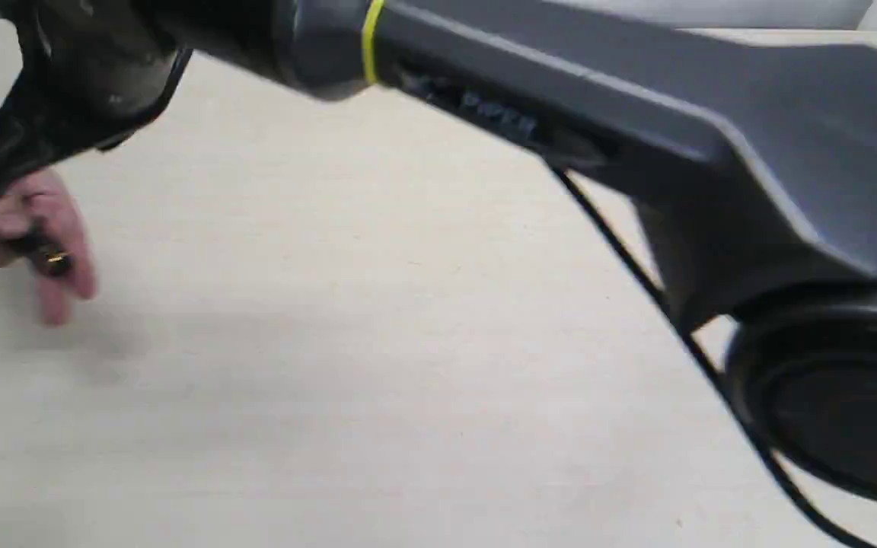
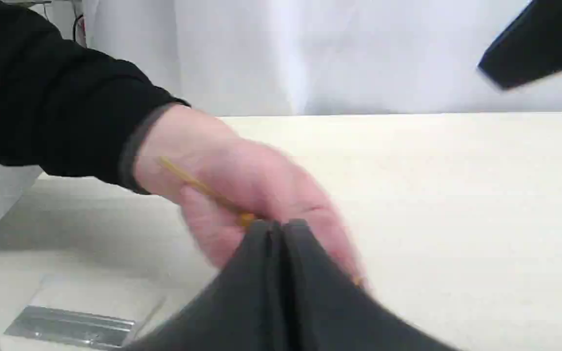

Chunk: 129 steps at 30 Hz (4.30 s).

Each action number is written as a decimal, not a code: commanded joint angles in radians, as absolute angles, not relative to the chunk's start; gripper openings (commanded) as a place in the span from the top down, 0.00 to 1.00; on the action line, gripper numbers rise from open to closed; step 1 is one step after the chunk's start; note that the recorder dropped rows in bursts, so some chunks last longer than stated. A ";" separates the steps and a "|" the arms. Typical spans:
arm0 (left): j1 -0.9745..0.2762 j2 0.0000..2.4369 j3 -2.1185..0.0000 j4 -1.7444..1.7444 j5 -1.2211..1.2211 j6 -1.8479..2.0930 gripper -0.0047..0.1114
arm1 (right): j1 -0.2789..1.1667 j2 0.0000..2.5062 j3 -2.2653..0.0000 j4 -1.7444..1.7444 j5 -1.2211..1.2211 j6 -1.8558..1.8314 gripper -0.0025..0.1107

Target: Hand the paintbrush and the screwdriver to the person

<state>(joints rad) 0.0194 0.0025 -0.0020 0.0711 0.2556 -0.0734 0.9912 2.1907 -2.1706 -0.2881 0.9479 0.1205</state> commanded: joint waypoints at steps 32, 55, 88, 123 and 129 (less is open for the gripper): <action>0.011 0.000 0.000 0.070 0.250 -0.075 0.96 | 0.992 0.600 -0.567 -0.445 0.544 0.573 0.94; 0.011 0.000 0.000 0.067 0.252 -0.075 0.96 | 0.939 0.117 -0.320 -0.671 0.572 0.639 0.94; 0.011 0.000 0.000 0.069 0.250 -0.075 0.96 | -0.062 0.000 -0.145 -0.562 0.387 0.628 0.94; 0.011 0.000 0.000 0.067 0.250 -0.075 0.96 | -0.091 0.000 0.000 -0.299 0.203 0.320 0.94; 0.011 0.000 0.000 0.067 0.250 -0.075 0.96 | -0.091 0.000 0.000 -0.278 0.205 0.282 0.94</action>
<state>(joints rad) 0.0194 0.0025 -0.0020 0.0711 0.2556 -0.0734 -0.0902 0.0035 -0.0023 -0.2930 0.2159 0.3100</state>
